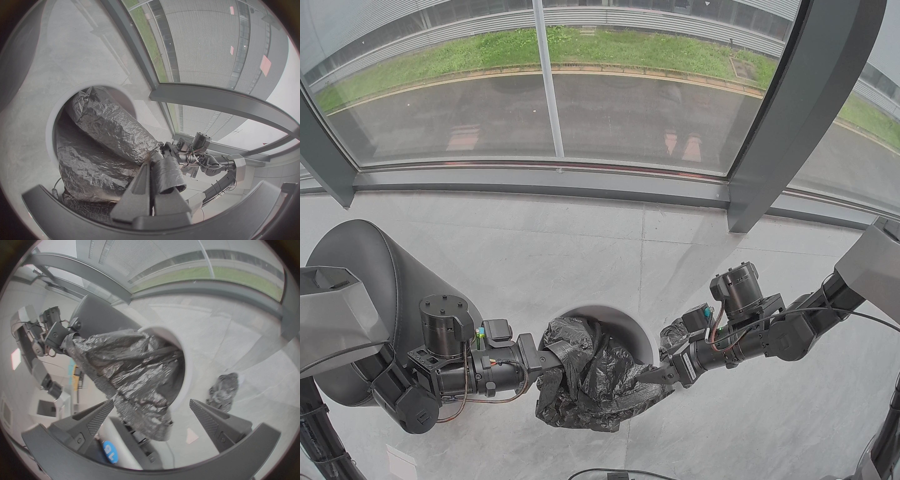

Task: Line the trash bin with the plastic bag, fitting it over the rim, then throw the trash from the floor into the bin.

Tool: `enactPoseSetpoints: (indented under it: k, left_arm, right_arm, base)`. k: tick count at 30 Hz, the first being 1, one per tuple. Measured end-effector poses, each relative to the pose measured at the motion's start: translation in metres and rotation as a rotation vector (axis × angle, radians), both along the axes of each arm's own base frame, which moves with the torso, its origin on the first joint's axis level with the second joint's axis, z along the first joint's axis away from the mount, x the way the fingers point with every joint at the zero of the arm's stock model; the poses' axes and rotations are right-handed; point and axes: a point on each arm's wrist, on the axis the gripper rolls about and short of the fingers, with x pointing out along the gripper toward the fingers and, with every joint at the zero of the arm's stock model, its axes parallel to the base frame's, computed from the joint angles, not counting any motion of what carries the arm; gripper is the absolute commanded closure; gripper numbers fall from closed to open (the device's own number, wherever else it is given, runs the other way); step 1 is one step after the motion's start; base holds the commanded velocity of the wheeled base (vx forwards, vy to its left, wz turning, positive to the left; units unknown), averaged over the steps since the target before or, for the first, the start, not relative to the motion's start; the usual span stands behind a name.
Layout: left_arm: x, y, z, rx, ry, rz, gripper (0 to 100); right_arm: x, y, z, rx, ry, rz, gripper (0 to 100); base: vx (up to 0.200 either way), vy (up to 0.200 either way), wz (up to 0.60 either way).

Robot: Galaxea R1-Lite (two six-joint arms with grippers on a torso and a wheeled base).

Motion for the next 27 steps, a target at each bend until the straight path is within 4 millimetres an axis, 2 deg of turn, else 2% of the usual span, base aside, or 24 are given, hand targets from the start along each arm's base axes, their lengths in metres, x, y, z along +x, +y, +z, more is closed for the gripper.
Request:
enactPoseSetpoints:
  k: [5, 11, 15, 19, 27]
  left_arm:
    - [0.003, -0.001, 0.005, -0.024, -0.039, 0.004, 100]
    - [0.005, -0.001, 0.009, -0.044, -0.066, 0.010, 100]
    - [0.006, -0.001, 0.010, -0.049, -0.072, 0.014, 100]
    - [0.006, 0.000, 0.010, -0.051, -0.074, 0.017, 100]
    - [0.006, 0.000, 0.010, -0.052, -0.075, 0.018, 100]
  right_arm:
    - [-0.005, 0.016, 0.018, -0.059, -0.165, -0.082, 0]
    - [-0.032, 0.059, 0.023, -0.091, -0.304, -0.085, 0]
    - [-0.054, 0.086, 0.015, -0.075, -0.330, -0.024, 0]
    - [-0.070, 0.101, 0.004, -0.109, -0.333, 0.000, 0]
    - [-0.081, 0.105, -0.019, -0.174, -0.299, 0.024, 0]
  base:
    - [0.000, 0.000, 0.00]
    - [0.000, 0.000, 0.00]
    - [0.000, 0.000, 0.00]
    - [0.000, 0.000, 0.00]
    - [0.000, 0.000, 0.00]
